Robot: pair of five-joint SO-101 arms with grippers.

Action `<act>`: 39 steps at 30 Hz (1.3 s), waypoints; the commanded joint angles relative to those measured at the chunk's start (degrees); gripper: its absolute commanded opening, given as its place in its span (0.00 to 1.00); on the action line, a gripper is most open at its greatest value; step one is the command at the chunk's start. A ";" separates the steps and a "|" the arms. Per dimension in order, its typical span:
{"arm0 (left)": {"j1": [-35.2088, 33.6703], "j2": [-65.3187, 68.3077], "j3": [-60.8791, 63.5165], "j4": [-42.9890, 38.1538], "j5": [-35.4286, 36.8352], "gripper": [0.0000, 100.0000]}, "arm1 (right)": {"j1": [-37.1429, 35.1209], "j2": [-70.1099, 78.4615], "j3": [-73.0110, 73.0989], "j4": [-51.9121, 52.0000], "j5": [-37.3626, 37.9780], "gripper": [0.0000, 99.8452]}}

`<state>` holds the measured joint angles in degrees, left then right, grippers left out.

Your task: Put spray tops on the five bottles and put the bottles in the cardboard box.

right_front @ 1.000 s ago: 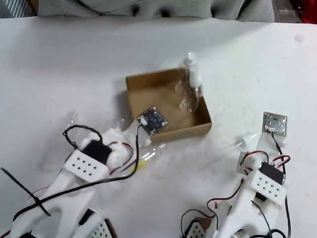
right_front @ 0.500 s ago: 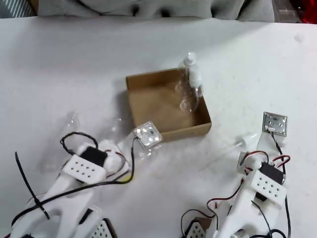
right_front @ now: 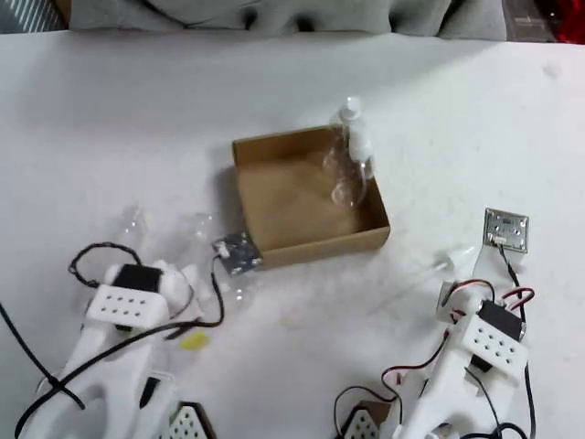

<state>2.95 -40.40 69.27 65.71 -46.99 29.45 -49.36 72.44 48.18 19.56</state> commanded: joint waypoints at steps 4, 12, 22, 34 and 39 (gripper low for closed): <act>-3.56 -0.40 -9.93 13.27 -2.46 0.24 | -0.66 -1.10 -0.44 -0.57 1.58 0.02; -2.33 -0.40 -18.81 17.67 -1.58 0.29 | -0.66 -1.10 -0.26 -0.57 3.87 0.02; 2.07 -0.31 -13.27 12.57 0.88 0.34 | -0.66 -1.10 -0.26 -0.57 3.87 0.02; 12.00 0.22 -15.74 7.65 8.97 0.34 | -0.75 -1.10 0.00 -0.57 3.87 0.02; 12.26 2.07 -16.18 4.40 10.46 0.34 | -0.75 -1.10 0.09 -0.57 3.87 0.02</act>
<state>14.11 -39.96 56.09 72.40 -37.85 29.01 -49.36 72.88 48.18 22.99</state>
